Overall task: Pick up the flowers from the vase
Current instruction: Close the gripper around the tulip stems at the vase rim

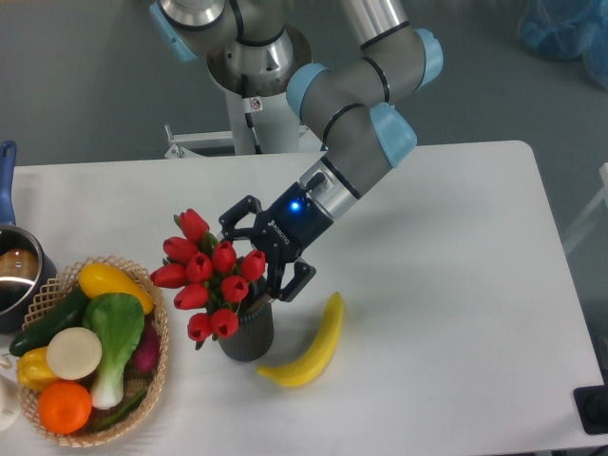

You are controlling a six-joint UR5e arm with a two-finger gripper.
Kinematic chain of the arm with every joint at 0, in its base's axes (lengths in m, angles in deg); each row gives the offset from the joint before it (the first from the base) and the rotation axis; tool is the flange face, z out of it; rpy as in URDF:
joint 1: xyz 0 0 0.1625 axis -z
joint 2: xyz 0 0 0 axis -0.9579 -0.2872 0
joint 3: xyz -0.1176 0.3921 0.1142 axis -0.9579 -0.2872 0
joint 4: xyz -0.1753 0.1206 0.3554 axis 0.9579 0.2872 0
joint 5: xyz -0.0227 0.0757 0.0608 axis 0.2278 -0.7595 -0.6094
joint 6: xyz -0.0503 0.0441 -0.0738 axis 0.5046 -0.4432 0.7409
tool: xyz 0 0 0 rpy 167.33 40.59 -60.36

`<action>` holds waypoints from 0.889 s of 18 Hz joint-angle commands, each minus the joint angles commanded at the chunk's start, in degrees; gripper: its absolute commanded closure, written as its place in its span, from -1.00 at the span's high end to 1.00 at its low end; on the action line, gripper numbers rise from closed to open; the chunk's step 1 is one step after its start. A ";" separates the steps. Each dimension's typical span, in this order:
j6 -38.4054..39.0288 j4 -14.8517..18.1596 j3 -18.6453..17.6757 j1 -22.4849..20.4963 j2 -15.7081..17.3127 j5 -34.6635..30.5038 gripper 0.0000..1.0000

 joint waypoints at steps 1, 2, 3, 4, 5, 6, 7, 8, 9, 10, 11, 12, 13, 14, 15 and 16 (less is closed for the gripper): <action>0.09 0.00 0.27 0.18 -0.09 0.00 1.00; 0.09 0.00 0.27 0.26 -0.18 0.00 1.00; 0.09 0.00 0.36 0.27 -0.18 0.00 1.00; 0.00 0.09 0.36 0.27 -0.18 0.00 1.00; 0.00 0.09 0.36 0.53 -0.18 0.00 1.00; 0.00 0.09 0.36 0.79 -0.27 0.00 1.00; 0.09 0.09 0.27 0.88 -0.44 0.00 1.00; 0.09 0.09 0.18 0.97 -0.44 0.00 1.00; 0.09 0.09 0.09 1.06 -0.36 -0.09 1.00; 0.09 0.09 0.01 1.06 -0.36 0.00 1.00; 0.09 0.09 -0.08 1.06 -0.27 -0.09 1.00; 0.09 0.09 -0.17 1.06 -0.18 -0.09 1.00; 0.09 0.09 -0.26 1.14 -0.09 0.00 1.00; 0.09 0.09 -0.35 1.06 -0.01 0.00 1.00; 0.09 0.09 -0.35 1.06 0.08 0.00 1.00; 0.09 0.09 -0.43 1.06 0.17 0.00 0.98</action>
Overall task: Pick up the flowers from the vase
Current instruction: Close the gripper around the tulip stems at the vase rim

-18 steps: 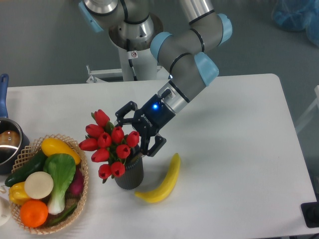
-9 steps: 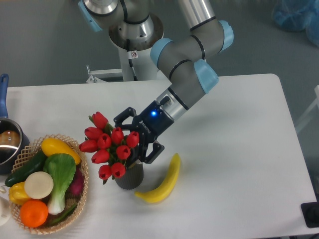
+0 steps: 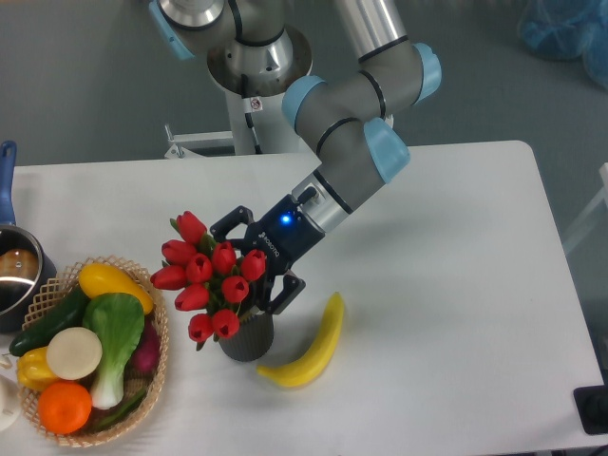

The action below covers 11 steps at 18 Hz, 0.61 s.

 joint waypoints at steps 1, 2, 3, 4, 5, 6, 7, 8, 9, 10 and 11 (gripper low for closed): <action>0.17 0.00 0.00 0.00 0.09 -0.09 0.77; 0.70 0.00 -0.09 0.00 0.09 -0.09 0.55; 1.05 0.00 -0.09 0.00 0.09 -0.09 0.52; 1.05 0.00 0.00 0.00 0.18 0.00 0.50; 1.05 0.00 -0.09 0.00 0.18 0.00 0.46; 1.14 0.00 -0.09 0.00 0.18 -0.09 0.35; 1.14 0.00 -0.09 0.00 0.18 -0.09 0.33; 1.14 0.00 -0.09 0.00 0.18 0.00 0.25; 1.14 -0.09 -0.09 0.00 0.18 0.00 0.23; 1.14 0.00 -0.09 0.00 0.18 0.00 0.21; 1.14 0.00 -0.09 0.00 0.09 0.00 0.19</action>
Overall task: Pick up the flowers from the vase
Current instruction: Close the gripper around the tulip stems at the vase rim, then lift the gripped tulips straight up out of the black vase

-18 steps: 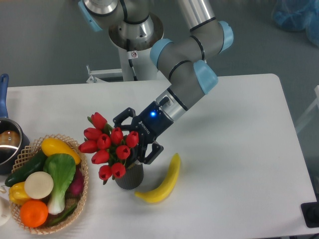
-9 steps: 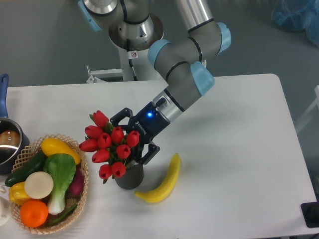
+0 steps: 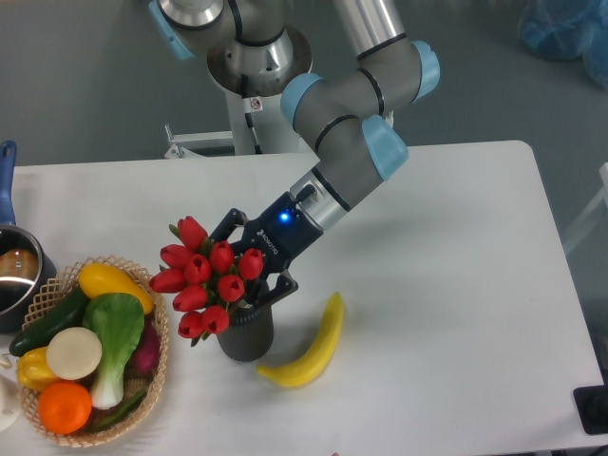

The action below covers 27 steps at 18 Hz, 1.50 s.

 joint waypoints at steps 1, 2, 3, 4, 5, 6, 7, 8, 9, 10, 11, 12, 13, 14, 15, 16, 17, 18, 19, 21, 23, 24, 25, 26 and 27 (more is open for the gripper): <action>0.00 -0.09 0.00 0.00 0.09 0.00 0.19; 0.00 0.00 0.00 -0.09 0.00 0.00 0.19; 0.09 -0.09 0.00 -0.09 0.00 0.00 0.19; 0.09 -0.09 0.00 -0.09 0.00 0.00 0.18; 0.09 0.00 0.00 -0.17 0.09 0.09 0.18; 0.17 0.00 0.00 -0.18 0.09 0.17 0.18; 0.61 0.00 0.00 -0.18 0.09 0.26 0.17; 1.22 0.00 0.00 -0.26 0.09 0.26 0.16; 1.93 0.00 0.00 -0.35 0.17 0.26 0.05; 2.54 -0.09 0.00 -0.44 0.35 0.35 0.02; 2.81 -0.09 0.09 -0.61 0.70 0.44 0.02; 2.81 -0.09 0.00 -0.79 0.70 0.61 0.02; 2.81 -0.09 0.09 -0.79 0.70 0.88 0.02; 2.90 -0.09 0.09 -0.79 0.79 0.97 0.02; 2.99 -0.09 0.17 -0.88 0.96 0.97 0.02; 3.08 -0.09 0.18 -0.88 0.97 0.97 0.02; 3.08 -0.09 0.18 -0.88 1.05 0.97 0.02; 3.16 -0.09 0.26 -0.88 1.40 1.05 0.02; 3.16 -0.09 0.52 -1.05 1.67 1.75 0.03; 4.30 -0.09 0.70 -1.49 2.45 3.07 0.03; 6.40 -0.09 1.49 -1.76 3.42 3.16 0.03; 7.98 -0.09 2.02 -1.84 3.60 3.16 0.03; 9.74 -0.09 2.80 -1.85 3.95 3.16 0.03; 10.89 -0.09 3.16 -1.85 4.30 3.25 0.03; 11.25 -0.09 3.34 -1.93 4.57 3.25 0.03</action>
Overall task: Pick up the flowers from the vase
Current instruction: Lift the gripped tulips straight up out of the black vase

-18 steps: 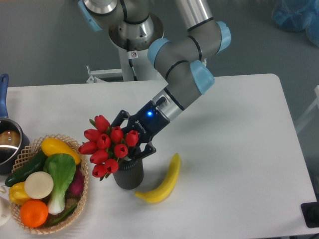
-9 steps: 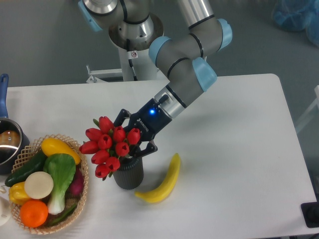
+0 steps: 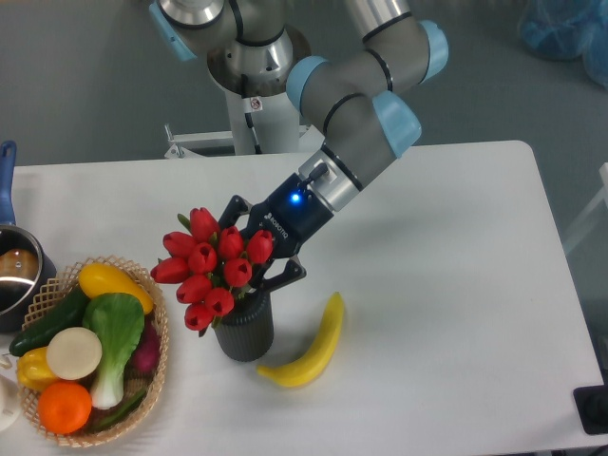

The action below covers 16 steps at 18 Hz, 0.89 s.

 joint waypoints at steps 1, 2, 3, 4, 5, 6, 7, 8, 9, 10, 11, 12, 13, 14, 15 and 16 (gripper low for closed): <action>0.18 0.00 0.00 0.09 0.61 0.09 0.03; 0.96 0.00 0.00 0.26 1.23 0.09 0.03; 2.45 0.00 0.00 0.26 1.76 0.26 0.03; 3.77 0.00 0.00 0.18 2.37 0.26 0.03; 4.57 0.00 0.09 0.26 3.07 0.26 0.03; 5.01 0.00 0.09 0.26 3.86 0.26 0.03; 5.54 0.00 0.09 0.26 4.57 0.26 0.03; 6.32 0.00 0.09 0.18 5.27 0.26 0.03; 6.94 0.00 0.18 0.09 5.89 0.26 0.03; 7.47 0.00 0.35 0.00 6.33 0.26 0.03; 7.74 0.00 0.61 -0.09 6.68 0.26 0.03; 8.35 0.00 0.97 -0.26 6.86 0.26 0.03; 9.14 0.00 1.32 -0.26 7.29 0.26 0.03; 9.75 0.00 1.84 -0.26 7.56 0.26 0.03; 10.37 0.00 2.63 -0.26 7.56 0.26 0.03; 11.24 0.00 3.42 -0.44 7.56 0.26 0.03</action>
